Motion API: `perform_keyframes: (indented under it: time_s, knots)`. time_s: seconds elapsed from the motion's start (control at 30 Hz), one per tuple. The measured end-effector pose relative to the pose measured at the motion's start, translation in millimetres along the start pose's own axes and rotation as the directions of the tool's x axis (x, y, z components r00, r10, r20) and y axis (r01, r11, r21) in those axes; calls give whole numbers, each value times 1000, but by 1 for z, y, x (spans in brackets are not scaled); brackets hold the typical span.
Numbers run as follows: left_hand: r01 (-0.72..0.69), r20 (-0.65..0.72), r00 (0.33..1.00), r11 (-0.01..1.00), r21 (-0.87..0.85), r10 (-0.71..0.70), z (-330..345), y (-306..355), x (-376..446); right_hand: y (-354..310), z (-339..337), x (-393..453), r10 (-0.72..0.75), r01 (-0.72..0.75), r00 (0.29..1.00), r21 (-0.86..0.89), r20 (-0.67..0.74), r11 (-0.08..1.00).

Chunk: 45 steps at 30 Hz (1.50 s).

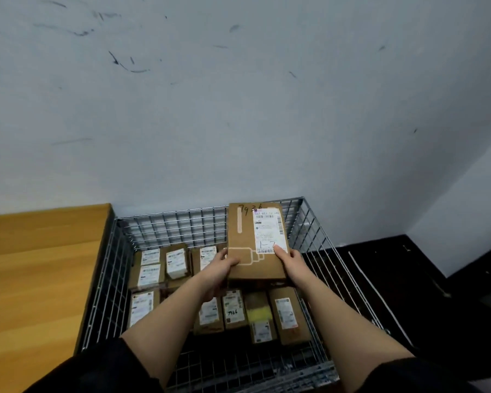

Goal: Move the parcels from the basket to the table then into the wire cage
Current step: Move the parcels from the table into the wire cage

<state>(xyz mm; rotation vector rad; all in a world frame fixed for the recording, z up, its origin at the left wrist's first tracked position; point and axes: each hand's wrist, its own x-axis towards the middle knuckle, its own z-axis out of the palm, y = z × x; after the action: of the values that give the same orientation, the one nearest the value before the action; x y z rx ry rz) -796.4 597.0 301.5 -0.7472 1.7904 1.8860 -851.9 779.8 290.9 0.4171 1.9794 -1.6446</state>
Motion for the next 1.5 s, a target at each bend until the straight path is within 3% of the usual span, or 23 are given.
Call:
perform_keyframes:
  time_s: [0.23,0.43,0.6,0.93,1.27,1.5]
  knots:
    - [-85,71,994,996,-23,87,12,33,32,-28,-23,31,-92,90,994,-42,-61,995]
    - [-110,-30,994,994,-3,110,37,50,66,-44,-50,51,-30,27,999,-110,-28,994]
    - [-69,-28,997,997,-25,68,65,40,103,-37,-70,90,8,-9,1000,-102,-17,995]
    - [130,-136,982,992,1,-129,115,-30,230,56,-98,241,180,-179,984,-76,11,981]
    - [125,-242,965,988,88,-100,107,-121,379,144,-75,371,160,-160,987,-149,-11,976]
    - [172,-398,892,976,-137,-213,108,-166,427,182,-58,426,149,-143,989,-223,8,964]
